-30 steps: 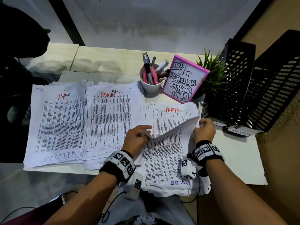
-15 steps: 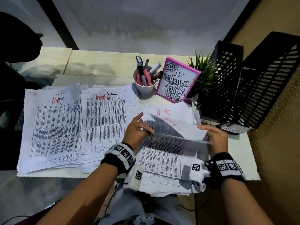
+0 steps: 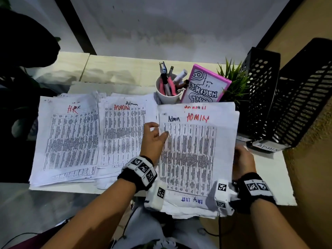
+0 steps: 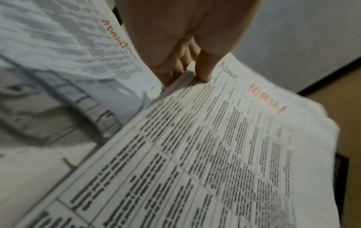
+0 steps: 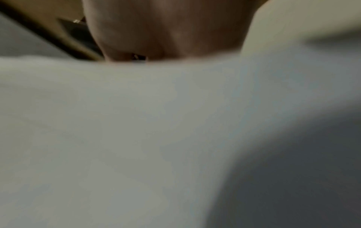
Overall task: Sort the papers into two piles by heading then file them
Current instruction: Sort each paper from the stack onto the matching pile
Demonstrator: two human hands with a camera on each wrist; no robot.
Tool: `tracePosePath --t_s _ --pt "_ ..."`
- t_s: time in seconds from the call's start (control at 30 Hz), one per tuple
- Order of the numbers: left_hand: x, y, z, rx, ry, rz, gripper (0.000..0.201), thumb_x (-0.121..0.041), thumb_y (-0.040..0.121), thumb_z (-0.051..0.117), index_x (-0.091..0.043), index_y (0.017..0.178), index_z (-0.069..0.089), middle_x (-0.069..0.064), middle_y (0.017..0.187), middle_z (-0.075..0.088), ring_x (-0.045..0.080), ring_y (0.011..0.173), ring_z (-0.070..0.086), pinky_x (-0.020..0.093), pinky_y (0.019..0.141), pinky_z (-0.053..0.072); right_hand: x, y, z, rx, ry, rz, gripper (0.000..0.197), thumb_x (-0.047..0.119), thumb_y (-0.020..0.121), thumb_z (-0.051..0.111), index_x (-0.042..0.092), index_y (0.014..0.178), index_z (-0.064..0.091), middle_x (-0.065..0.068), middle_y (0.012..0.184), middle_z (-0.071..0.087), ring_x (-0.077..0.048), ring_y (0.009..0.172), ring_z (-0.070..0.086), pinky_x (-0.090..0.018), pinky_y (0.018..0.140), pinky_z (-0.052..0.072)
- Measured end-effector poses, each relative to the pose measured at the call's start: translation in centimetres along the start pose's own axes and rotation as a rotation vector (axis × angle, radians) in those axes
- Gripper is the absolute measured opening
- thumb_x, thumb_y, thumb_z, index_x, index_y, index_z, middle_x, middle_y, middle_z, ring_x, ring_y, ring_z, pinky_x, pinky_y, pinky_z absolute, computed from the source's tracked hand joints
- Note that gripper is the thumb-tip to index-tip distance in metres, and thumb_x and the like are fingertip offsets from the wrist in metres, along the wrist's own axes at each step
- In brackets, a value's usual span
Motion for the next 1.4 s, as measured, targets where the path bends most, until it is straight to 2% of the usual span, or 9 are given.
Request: tracePosePath --t_s 0.2,0.33,0.43,0.57,0.77,0.97,1.07,1.23,1.4 --pt "-5.0 4.2 -7.1 -0.341 0.117 0.295 0.024 0.003 0.084 0.063 -0.015 0.083 0.047 -0.005 0.079 0.05 0.004 0.07 0.049 0.007 0.063 0.042 -1.1 2.5 0.8 -0.238 -0.945 -0.241 0.035 0.034 0.067 0.082 0.015 0.066 0.053 -0.011 0.081 0.054 -0.024 0.073 0.05 -0.03 0.064 0.04" --pt "-5.4 7.5 -13.5 -0.486 0.199 0.243 0.013 -0.004 0.087 0.06 -0.009 0.096 0.069 0.006 0.093 0.068 0.01 0.077 0.06 0.02 0.074 0.05 -1.6 2.5 2.3 -0.28 -1.225 -0.176 0.055 0.04 0.063 0.084 0.001 0.091 0.057 -0.019 0.105 0.05 -0.034 0.1 0.051 -0.037 0.071 0.045" --pt "-4.9 8.9 -16.6 -0.415 0.251 0.135 0.023 -0.012 0.086 0.067 -0.009 0.109 0.065 0.004 0.094 0.065 0.011 0.056 0.055 0.016 0.05 0.046 -1.9 2.6 2.9 -0.354 -1.3 -0.096 0.08 0.038 0.065 0.085 -0.001 0.123 0.046 -0.02 0.127 0.041 -0.04 0.12 0.038 -0.051 0.09 0.043" --pt "-3.6 10.3 -18.4 -0.235 0.499 -0.012 0.05 0.004 0.08 0.067 -0.017 0.124 0.055 0.015 0.115 0.059 0.019 0.059 0.056 0.023 0.051 0.05 -2.1 2.7 3.6 -0.355 -1.317 -0.14 0.074 0.036 0.06 0.087 0.004 0.117 0.053 -0.019 0.118 0.051 -0.04 0.11 0.049 -0.051 0.087 0.049" --pt "-2.8 12.0 -17.4 -0.092 0.831 0.072 0.059 0.015 0.078 0.056 -0.01 0.132 0.048 0.012 0.139 0.044 0.028 0.124 0.047 0.032 0.095 0.043 -1.9 2.4 3.9 -0.381 -1.194 -0.288 0.027 0.021 0.067 0.08 0.006 0.073 0.057 -0.018 0.083 0.065 -0.035 0.081 0.062 -0.043 0.071 0.053" --pt "-2.9 10.5 -13.3 -0.235 0.873 0.208 0.046 0.001 0.086 0.055 -0.014 0.13 0.052 0.01 0.158 0.01 0.031 0.143 0.017 0.039 0.115 0.024 -0.7 1.2 3.5 -0.341 -1.16 -0.561 0.021 0.017 0.091 0.058 0.003 0.098 0.071 -0.027 0.079 0.063 -0.04 0.076 0.059 -0.03 0.063 0.032" --pt "-2.9 8.2 -9.1 -0.141 0.884 0.302 0.044 0.0 0.087 0.055 -0.012 0.129 0.052 0.009 0.157 0.015 0.028 0.145 0.011 0.036 0.116 0.015 -0.1 1.1 3.1 -0.337 -1.119 -0.586 0.031 0.018 0.095 0.054 0.019 0.124 0.064 -0.024 0.084 0.066 -0.034 0.076 0.059 -0.031 0.068 0.041" --pt "-1.0 5.3 -2.8 0.069 0.589 0.283 0.046 -0.006 0.087 0.063 -0.006 0.131 0.049 0.01 0.145 0.038 0.019 0.132 0.04 0.013 0.099 0.033 1.1 0.0 1.9 -0.294 -0.556 -0.579 0.029 -0.006 0.085 0.06 0.002 0.113 0.064 0.01 0.073 0.071 0.005 0.064 0.059 -0.009 0.064 0.047" --pt "0.3 3.0 1.0 0.232 0.246 -0.04 0.076 -0.007 0.077 0.076 -0.009 0.14 0.035 0.008 0.143 0.041 0.024 0.129 0.044 0.014 0.079 0.045 0.7 -1.0 1.2 -0.046 -0.082 -0.329 0.041 -0.02 0.072 0.058 0.015 0.056 0.074 0.009 0.057 0.068 -0.002 0.055 0.064 -0.015 0.061 0.054"
Point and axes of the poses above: each hand's wrist, its own y-axis towards the middle knuckle, its own z-axis out of the palm, x = y × z, the point moved 3 cm from there along y, towards the middle knuckle
